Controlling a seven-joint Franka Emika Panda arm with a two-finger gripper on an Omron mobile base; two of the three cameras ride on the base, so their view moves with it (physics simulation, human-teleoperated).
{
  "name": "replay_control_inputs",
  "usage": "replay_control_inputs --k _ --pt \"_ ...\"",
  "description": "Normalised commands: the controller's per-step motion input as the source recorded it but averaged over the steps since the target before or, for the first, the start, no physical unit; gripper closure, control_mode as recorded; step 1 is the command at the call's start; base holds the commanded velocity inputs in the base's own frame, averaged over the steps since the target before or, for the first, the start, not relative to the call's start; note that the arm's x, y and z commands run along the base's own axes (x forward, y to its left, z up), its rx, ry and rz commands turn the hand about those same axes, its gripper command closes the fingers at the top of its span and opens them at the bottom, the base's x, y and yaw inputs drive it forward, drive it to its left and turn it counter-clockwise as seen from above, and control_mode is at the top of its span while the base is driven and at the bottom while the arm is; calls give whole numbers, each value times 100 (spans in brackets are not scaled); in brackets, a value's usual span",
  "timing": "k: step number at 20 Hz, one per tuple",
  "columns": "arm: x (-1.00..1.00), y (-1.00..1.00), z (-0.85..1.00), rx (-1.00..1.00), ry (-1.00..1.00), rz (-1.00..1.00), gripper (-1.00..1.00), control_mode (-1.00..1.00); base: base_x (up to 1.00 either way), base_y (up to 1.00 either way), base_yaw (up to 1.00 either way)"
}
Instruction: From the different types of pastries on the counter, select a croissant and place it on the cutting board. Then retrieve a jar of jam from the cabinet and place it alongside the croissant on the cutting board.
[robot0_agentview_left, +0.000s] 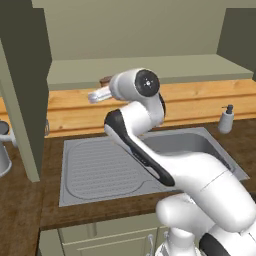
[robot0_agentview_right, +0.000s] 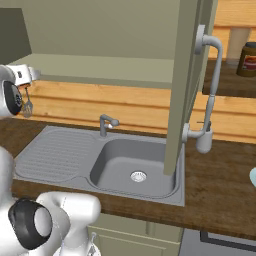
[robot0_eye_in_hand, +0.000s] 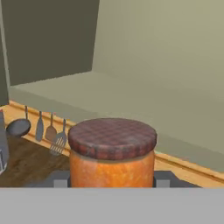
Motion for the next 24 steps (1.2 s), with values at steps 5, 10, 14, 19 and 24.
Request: replay_control_inputs --k 5,10,14,19,24 --pt "-100 -45 -100 0 -5 0 100 -100 0 0 0" --pt "-100 -63 -100 3 0 0 100 -100 0 0 0" --pt "-100 -89 -100 5 0 -6 100 -100 0 0 0" --pt "-100 -72 -69 4 0 -11 100 -100 0 0 0" --pt "-100 -52 -46 3 -12 -11 100 -100 0 0 0"
